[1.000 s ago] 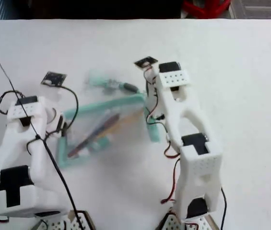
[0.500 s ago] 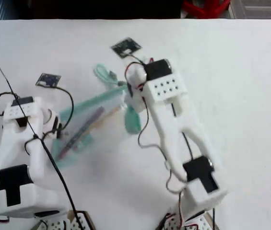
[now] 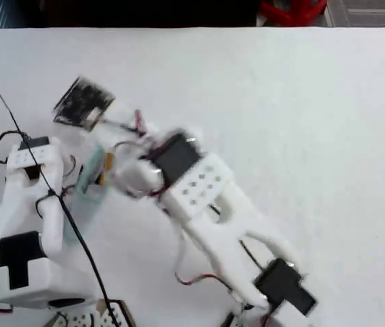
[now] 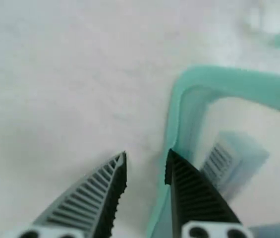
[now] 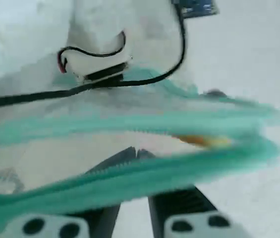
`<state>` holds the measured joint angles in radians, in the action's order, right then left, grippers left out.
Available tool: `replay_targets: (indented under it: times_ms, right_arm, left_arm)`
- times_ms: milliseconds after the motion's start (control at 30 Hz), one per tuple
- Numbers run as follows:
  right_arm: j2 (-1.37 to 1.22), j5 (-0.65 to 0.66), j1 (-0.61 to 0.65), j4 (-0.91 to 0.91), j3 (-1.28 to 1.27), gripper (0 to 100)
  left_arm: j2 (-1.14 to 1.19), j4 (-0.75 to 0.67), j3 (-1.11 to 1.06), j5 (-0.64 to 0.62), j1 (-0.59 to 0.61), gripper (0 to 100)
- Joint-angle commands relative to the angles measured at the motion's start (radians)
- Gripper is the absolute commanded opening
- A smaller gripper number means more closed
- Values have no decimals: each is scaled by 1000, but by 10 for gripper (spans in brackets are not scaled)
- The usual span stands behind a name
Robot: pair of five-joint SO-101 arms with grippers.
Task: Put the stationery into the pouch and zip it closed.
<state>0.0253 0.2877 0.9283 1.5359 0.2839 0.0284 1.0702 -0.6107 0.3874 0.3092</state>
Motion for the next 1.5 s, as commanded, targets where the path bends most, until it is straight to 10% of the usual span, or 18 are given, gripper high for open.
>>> replay_targets:
  times_ms: [0, 967, 1467]
  right_arm:
    - [-4, 38, 21, -22, 25, 18]
    - [-58, 35, -139, -186, 52, 21]
    - [-140, 18, -159, -205, 43, 94]
  left_arm:
    - [35, 38, 2, 14, 2, 151]
    - [22, 272, 311, 35, -22, 203]
    - [-805, 446, 269, 95, 74, 207]
